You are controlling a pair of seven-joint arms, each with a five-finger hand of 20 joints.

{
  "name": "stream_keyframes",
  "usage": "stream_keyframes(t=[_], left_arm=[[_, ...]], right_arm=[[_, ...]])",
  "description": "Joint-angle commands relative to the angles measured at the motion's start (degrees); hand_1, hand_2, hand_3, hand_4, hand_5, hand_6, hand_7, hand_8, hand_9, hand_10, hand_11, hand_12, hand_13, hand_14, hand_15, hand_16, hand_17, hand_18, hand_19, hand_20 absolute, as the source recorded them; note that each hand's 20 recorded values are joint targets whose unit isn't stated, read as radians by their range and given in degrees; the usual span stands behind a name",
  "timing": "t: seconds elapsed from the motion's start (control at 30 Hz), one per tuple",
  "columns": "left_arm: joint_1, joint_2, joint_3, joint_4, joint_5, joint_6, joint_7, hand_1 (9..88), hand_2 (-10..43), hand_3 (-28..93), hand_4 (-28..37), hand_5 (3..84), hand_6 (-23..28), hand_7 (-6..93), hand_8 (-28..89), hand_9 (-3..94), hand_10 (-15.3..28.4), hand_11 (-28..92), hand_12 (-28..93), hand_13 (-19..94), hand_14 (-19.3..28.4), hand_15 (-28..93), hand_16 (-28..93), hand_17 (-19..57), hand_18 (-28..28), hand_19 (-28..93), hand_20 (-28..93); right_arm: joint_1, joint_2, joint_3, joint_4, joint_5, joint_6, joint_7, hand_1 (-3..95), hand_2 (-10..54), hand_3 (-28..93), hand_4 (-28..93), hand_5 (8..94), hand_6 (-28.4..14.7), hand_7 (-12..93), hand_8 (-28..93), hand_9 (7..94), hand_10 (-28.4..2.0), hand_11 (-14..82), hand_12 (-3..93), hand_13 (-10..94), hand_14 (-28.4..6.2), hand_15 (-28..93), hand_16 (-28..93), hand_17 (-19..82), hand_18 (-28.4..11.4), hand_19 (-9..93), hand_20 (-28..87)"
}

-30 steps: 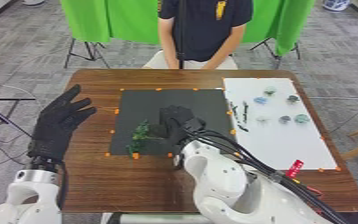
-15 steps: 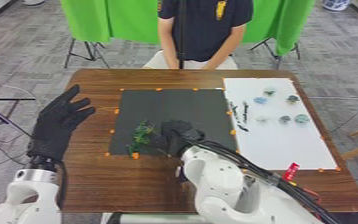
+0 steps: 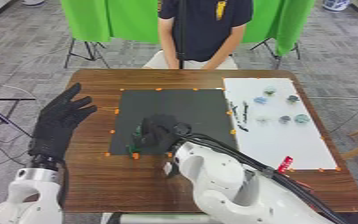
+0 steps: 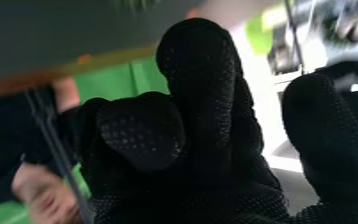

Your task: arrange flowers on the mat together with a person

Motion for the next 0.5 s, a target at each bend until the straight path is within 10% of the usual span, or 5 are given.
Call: stream_keyframes(t=[0.03,0.5], left_arm=[[-1.6,-1.57,-0.13,0.75,0.8,-1.03,-1.86,26.7,5.9,77,-21.4,38.0,6.9,11.2,-8,38.8,19.8,24,11,30,27.8,51,-8,-8.1,27.9,52,13],[-2.8,-2.27,0.2,1.31,1.25,-2.04,-2.57,26.7,5.8,77,-21.4,38.1,7.0,11.3,-8,38.8,19.8,24,11,30,27.8,51,-8,-8.0,28.0,52,13]], right_arm=[[3.1,-3.5,-1.9,4.7,-0.3,-4.0,0.0,19.2,13.9,75,-20,65.4,-1.4,10,-10,92.4,-13.9,40.1,21.0,86,-10.5,69,21,56,-22.3,93,49],[4.9,-5.2,-3.8,8.9,-4.5,-8.2,6.2,17.2,14.2,75,-20,61.6,-1.5,9,-10,92.2,-13.8,40.2,21.2,86,-10.5,69,20,57,-21.9,93,48]])
